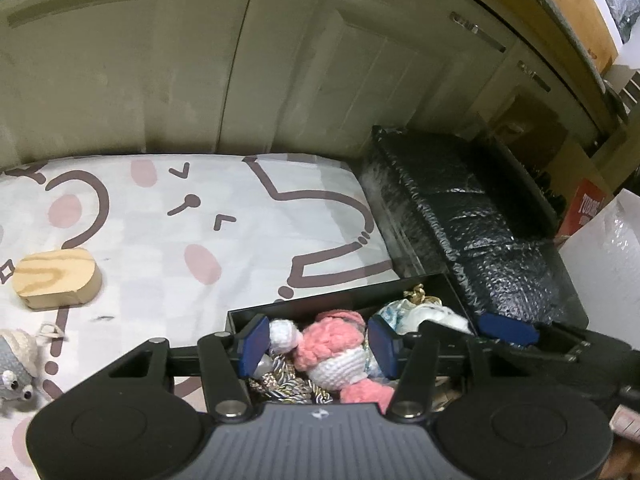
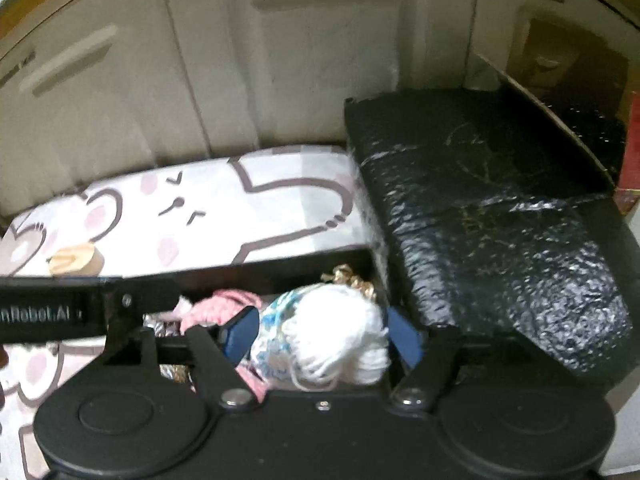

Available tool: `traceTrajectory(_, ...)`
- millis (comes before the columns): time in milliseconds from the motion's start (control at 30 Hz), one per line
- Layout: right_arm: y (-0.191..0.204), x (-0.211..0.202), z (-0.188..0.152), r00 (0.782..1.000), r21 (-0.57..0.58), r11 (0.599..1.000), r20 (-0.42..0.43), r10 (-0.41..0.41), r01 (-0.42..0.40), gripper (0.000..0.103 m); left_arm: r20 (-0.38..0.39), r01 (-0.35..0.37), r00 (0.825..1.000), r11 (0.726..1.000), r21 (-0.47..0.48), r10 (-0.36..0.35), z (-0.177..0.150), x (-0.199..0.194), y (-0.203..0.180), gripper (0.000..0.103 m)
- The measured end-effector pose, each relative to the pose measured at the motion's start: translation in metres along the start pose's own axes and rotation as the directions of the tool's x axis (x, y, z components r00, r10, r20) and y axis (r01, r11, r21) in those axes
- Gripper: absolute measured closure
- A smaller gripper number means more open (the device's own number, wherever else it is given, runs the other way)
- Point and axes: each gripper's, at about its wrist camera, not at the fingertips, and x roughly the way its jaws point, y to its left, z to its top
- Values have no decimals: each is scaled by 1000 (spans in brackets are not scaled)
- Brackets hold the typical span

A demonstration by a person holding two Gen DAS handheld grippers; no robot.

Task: Organize objects
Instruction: 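Lower the pouch and yarn ball into the box and open both tools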

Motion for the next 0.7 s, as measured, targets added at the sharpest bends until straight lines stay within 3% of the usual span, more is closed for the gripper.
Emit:
traceTrajectory(67, -5, -2, 1, 1000, 23, 1000, 2, 3, -3, 42, -2, 0, 1000, 1000, 4, 0, 0, -1, -1, 48)
traceTrajectory(133, -8, -3, 0, 1000, 31, 999, 5, -8, 8, 61, -3, 1, 1000, 1000, 12, -1, -1, -2, -3, 48)
traceTrajectory(233, -8, 0, 0, 1000, 32, 999, 3, 2, -2, 74, -2, -1, 1000, 1000, 31, 1, -2, -4, -6, 48)
traceTrajectory(433, 10, 15, -4, 999, -65, 998, -40, 3, -6, 76, -9, -7, 1000, 999, 44, 8, -3, -5, -4, 48)
traceTrajectory(700, 8, 24, -9, 998, -72, 997, -61, -24, 19, 75, -39, -29, 999, 998, 63, 31, -3, 0, -2, 48)
